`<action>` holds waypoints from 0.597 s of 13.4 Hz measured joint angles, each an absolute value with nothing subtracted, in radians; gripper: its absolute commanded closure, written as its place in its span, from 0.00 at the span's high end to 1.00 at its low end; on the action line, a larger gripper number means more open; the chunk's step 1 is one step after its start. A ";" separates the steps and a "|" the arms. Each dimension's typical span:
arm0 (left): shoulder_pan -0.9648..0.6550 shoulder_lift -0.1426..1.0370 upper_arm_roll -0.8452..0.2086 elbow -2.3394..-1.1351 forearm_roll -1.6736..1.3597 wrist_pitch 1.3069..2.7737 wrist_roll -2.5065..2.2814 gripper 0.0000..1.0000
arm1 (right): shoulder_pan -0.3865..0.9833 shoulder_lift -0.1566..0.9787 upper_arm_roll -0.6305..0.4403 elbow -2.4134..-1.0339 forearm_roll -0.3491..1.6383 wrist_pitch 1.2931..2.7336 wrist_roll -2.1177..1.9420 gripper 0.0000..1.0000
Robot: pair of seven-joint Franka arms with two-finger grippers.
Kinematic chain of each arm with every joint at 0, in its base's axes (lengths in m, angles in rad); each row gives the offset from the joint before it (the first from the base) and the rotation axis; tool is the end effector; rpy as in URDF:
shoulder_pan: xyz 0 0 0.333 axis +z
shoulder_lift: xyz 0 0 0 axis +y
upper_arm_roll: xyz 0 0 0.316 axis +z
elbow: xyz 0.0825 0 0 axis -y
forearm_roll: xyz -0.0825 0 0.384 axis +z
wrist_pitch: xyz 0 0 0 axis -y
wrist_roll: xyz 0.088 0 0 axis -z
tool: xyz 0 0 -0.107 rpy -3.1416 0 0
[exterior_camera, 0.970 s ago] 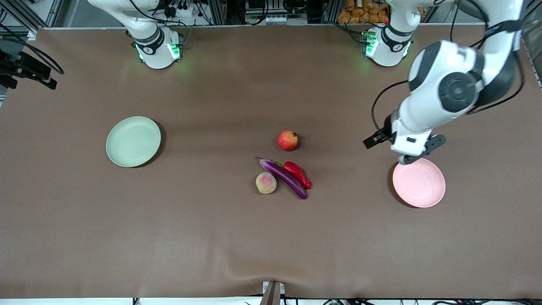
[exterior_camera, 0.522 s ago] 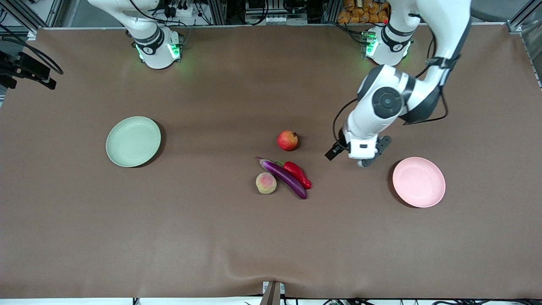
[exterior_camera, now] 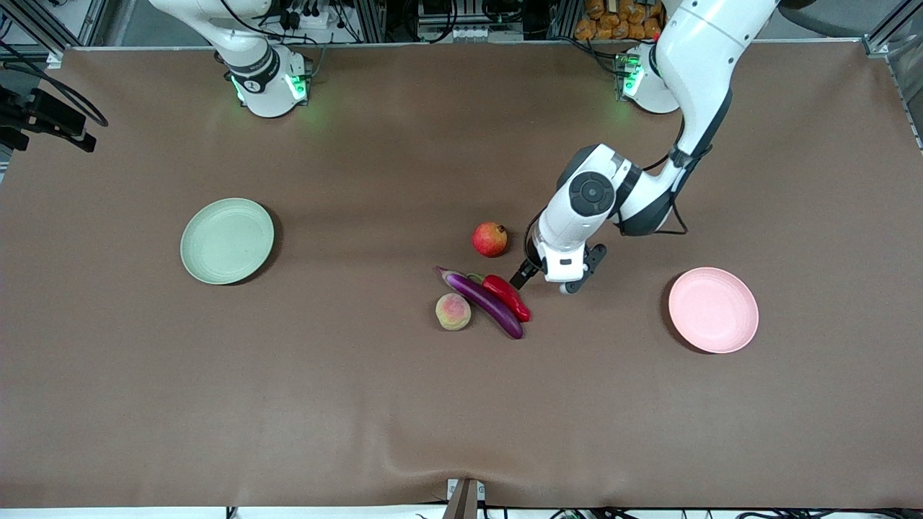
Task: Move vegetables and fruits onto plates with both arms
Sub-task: 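Reach down and grasp the red chili pepper with the left gripper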
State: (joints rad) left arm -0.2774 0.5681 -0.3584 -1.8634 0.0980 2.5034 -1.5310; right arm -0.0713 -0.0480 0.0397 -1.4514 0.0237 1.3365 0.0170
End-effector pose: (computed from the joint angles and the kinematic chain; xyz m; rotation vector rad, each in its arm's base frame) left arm 0.5330 -0.3743 0.2381 2.6985 1.2734 -0.0865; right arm 0.5126 -0.0126 0.6853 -3.1173 0.0686 0.1042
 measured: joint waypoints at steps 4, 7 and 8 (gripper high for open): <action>-0.304 0.658 -0.349 -1.783 0.147 2.557 -1.590 1.00 | -0.071 -0.048 0.040 -1.452 0.024 1.334 0.017 1.00; -0.304 0.693 -0.346 -1.779 0.148 2.604 -1.590 1.00 | -0.071 -0.048 0.040 -1.452 0.024 1.333 0.017 1.00; -0.305 0.698 -0.346 -1.778 0.148 2.608 -1.590 1.00 | -0.071 -0.048 0.040 -1.452 0.024 1.333 0.017 1.00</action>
State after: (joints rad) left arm -0.3045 0.6975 -0.3456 -1.7780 0.1481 2.6077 -1.5903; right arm -0.0713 -0.0480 0.0398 -1.4516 0.0237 1.3326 0.0170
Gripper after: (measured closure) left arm 0.000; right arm 0.000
